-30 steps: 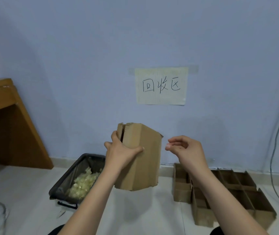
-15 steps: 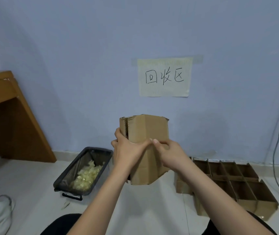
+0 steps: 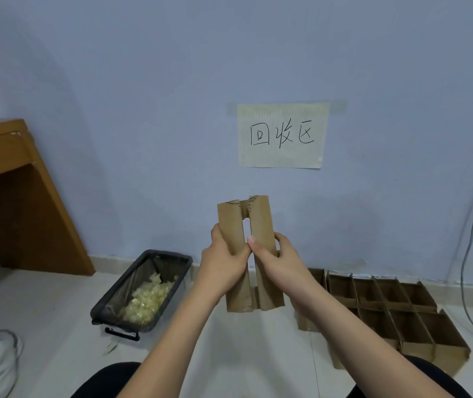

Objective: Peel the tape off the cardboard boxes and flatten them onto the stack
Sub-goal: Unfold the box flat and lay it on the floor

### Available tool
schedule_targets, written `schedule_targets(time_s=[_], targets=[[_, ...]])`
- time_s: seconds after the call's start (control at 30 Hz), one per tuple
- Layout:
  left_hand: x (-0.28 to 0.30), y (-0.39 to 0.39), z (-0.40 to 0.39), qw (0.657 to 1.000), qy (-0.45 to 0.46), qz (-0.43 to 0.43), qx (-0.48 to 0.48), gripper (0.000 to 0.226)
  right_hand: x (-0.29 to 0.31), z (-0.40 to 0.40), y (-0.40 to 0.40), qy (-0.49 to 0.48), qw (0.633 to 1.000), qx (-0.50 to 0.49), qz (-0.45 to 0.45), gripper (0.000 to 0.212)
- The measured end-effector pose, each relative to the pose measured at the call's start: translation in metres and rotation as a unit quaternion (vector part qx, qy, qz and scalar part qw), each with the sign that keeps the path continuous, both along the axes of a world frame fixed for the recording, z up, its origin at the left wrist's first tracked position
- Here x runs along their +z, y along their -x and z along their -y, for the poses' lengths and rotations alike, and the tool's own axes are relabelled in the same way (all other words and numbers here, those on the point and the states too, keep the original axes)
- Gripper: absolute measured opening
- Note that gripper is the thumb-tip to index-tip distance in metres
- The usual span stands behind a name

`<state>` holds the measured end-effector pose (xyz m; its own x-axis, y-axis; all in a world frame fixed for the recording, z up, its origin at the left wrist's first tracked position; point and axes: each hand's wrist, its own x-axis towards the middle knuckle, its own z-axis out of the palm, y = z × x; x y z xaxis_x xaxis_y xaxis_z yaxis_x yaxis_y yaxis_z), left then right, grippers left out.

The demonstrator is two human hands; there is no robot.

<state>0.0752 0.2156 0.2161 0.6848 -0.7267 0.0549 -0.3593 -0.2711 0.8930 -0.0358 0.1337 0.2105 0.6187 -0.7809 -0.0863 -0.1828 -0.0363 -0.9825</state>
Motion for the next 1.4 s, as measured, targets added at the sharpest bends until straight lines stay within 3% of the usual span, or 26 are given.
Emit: schedule_targets(time_s=[0.13,0.23,0.33,0.43,0.47,0.53,0.6,0.63,0.67,0.8,0.93,1.07,1.13,1.2,1.27,1.33,1.4], targets=[[-0.008,-0.001,0.001,0.995,-0.063,-0.017,-0.076,0.084,-0.001,0.01,0.001,-0.001,0.999,-0.003,-0.044,0.061],[-0.016,0.0,0.006,0.995,-0.048,-0.027,-0.078,0.077,-0.008,0.019,-0.002,0.003,0.995,-0.023,-0.093,0.046],[-0.021,-0.009,0.011,0.999,-0.011,-0.025,-0.044,0.067,-0.01,0.027,-0.004,0.028,0.992,-0.014,-0.124,0.026],[-0.021,-0.014,0.011,0.999,0.011,-0.025,0.018,0.073,-0.006,0.031,-0.001,0.068,0.989,0.006,-0.13,0.026],[-0.022,-0.014,0.01,0.999,0.017,-0.001,0.04,0.083,-0.004,0.03,0.0,0.093,0.987,0.0,-0.13,0.023],[-0.026,-0.014,0.011,0.983,-0.011,0.17,0.068,0.104,0.0,0.025,0.002,0.144,0.98,-0.014,-0.138,0.023],[-0.035,-0.013,0.019,0.909,-0.121,0.387,0.099,0.109,0.0,0.017,0.0,0.215,0.963,-0.021,-0.16,0.037],[-0.039,-0.01,0.023,0.881,-0.143,0.436,0.117,0.106,-0.001,0.012,-0.002,0.263,0.949,-0.017,-0.176,0.044],[-0.04,-0.006,0.026,0.874,-0.151,0.444,0.126,0.102,-0.002,0.007,-0.005,0.308,0.931,-0.008,-0.194,0.048],[-0.036,-0.001,0.031,0.901,-0.192,0.358,0.153,0.077,-0.004,-0.01,-0.017,0.408,0.871,0.045,-0.272,0.072],[-0.038,-0.008,0.027,0.955,-0.072,0.226,0.178,0.055,-0.007,-0.016,-0.021,0.477,0.831,0.056,-0.282,0.066],[-0.041,-0.014,0.025,0.968,-0.077,0.149,0.187,0.027,-0.007,-0.009,-0.018,0.584,0.777,-0.037,-0.231,0.042],[-0.039,-0.02,0.025,0.972,-0.076,0.108,0.194,0.028,-0.01,0.0,-0.017,0.594,0.761,-0.127,-0.23,0.061],[-0.039,-0.032,0.025,0.975,-0.077,0.057,0.201,0.033,-0.009,0.009,-0.01,0.515,0.798,-0.202,-0.239,0.09],[-0.038,-0.042,0.023,0.976,-0.077,0.024,0.201,0.038,-0.005,0.017,-0.001,0.321,0.903,-0.22,-0.182,0.097],[-0.038,-0.045,0.022,0.979,-0.077,0.008,0.188,0.041,-0.004,0.028,0.004,0.088,0.981,-0.14,-0.097,0.087],[-0.037,-0.04,0.022,0.983,-0.084,0.006,0.16,0.041,-0.007,0.033,0.007,-0.001,0.992,-0.083,-0.092,0.068]])
